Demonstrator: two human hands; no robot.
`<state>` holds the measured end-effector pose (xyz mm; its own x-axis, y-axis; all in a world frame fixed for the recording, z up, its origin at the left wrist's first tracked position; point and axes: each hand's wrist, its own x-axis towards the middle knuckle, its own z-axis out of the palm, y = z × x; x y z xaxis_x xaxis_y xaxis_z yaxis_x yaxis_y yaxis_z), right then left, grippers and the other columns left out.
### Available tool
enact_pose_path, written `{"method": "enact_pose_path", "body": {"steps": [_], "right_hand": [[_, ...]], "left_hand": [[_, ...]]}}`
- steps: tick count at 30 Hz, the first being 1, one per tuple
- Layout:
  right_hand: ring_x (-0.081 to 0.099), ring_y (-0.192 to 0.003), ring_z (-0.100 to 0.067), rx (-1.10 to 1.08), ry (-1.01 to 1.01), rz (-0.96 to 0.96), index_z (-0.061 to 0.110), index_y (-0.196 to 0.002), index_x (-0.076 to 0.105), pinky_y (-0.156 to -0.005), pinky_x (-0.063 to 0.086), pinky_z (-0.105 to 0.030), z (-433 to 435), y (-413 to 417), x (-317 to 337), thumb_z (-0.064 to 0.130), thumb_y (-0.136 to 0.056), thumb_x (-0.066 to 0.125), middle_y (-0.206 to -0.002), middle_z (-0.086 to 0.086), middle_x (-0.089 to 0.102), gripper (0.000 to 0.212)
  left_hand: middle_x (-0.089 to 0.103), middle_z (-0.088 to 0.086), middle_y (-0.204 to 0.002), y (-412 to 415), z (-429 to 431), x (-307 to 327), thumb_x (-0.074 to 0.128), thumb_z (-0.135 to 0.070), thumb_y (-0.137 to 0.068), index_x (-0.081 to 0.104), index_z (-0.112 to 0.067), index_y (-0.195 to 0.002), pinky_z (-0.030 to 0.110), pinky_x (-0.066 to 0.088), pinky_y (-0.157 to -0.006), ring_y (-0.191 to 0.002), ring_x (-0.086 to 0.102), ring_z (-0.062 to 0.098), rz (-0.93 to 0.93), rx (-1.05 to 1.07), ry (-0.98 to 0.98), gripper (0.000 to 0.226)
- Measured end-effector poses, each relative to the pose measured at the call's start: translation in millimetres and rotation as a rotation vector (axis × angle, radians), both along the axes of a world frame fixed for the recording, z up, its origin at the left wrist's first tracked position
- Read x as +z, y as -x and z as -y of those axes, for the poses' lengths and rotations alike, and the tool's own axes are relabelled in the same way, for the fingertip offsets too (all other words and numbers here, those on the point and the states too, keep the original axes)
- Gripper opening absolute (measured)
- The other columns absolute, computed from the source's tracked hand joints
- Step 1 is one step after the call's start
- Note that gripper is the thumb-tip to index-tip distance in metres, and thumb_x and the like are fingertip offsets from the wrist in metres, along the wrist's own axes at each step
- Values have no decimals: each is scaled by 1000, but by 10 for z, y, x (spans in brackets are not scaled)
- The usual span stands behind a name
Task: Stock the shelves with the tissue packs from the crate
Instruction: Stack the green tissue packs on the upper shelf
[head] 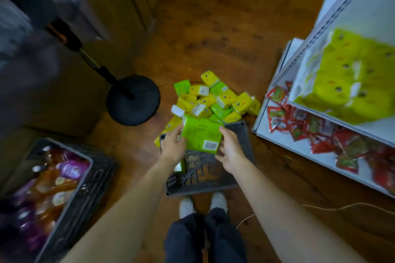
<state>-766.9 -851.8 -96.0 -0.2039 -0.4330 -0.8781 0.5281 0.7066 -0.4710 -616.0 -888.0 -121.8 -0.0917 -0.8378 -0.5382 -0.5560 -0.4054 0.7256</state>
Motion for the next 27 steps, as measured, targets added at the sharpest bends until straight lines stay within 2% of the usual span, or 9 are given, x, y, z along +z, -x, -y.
{"method": "enact_pose_path", "body": {"steps": [2,5,8,10,13,16,18,22,27], "right_hand": [[45,-122,-25,1,53,-34,27,-121,44,-97,32,-44,5,81,481,38,-96,43,-134,-2,46,27],[38,-129,-25,19,134,-103,25,-132,38,-98,31,-44,24,178,1078,43,-95,42,-140,-2,39,41],[47,-121,-32,46,224,-209,19,-120,49,-93,37,-43,-3,186,1572,47,-93,46,-137,-9,46,39],[46,-119,-46,48,293,-295,-3,-121,47,-88,41,-44,-40,174,1868,44,-92,49,-136,-27,42,56],[42,-122,-45,49,399,-410,-12,-127,38,-96,42,-50,-89,222,2217,36,-94,49,-138,-32,35,59],[41,-124,-27,32,446,-399,13,-135,40,-97,40,-46,-128,250,2472,44,-93,49,-144,-9,37,53],[38,-129,-25,14,467,-383,26,-139,34,-98,40,-47,-170,262,2594,49,-90,49,-146,-1,33,56],[32,-135,-24,3,543,-506,31,-142,30,-107,34,-49,-242,362,2790,39,-92,52,-151,2,27,56],[22,-140,-20,29,671,-713,31,-144,28,-114,23,-38,-296,537,3001,24,-96,47,-152,0,26,52]], "left_hand": [[56,-2,-121,92,-39,603,44,-14,-95,52,-22,-126,20,46,-93,-111,55,15,-138,94,-31,34],[58,6,-122,173,-22,1177,37,-13,-96,60,-25,-110,42,44,-99,-114,54,23,-291,192,-65,29],[58,6,-95,188,24,1619,40,-23,-89,57,-15,-96,30,40,-66,-69,51,14,-360,203,-121,19],[55,8,-97,227,30,1950,43,-38,-88,54,-14,-95,34,37,-71,-73,49,18,-428,241,-119,27],[55,8,-107,247,64,2357,40,-52,-92,52,-14,-103,50,41,-94,-95,50,24,-470,245,-71,41],[55,9,-115,276,66,2656,43,-51,-93,50,-20,-99,54,41,-98,-109,54,30,-499,194,25,32],[55,9,-115,327,59,2739,50,-51,-90,48,-24,-94,54,44,-97,-110,55,29,-494,168,96,28],[54,11,-126,539,-18,2925,53,-30,-93,48,-15,-121,51,45,-99,-113,55,26,-538,140,187,32],[50,7,-127,861,-83,3180,42,-15,-99,39,-12,-138,29,42,-86,-106,52,17,-584,77,284,39]]}}
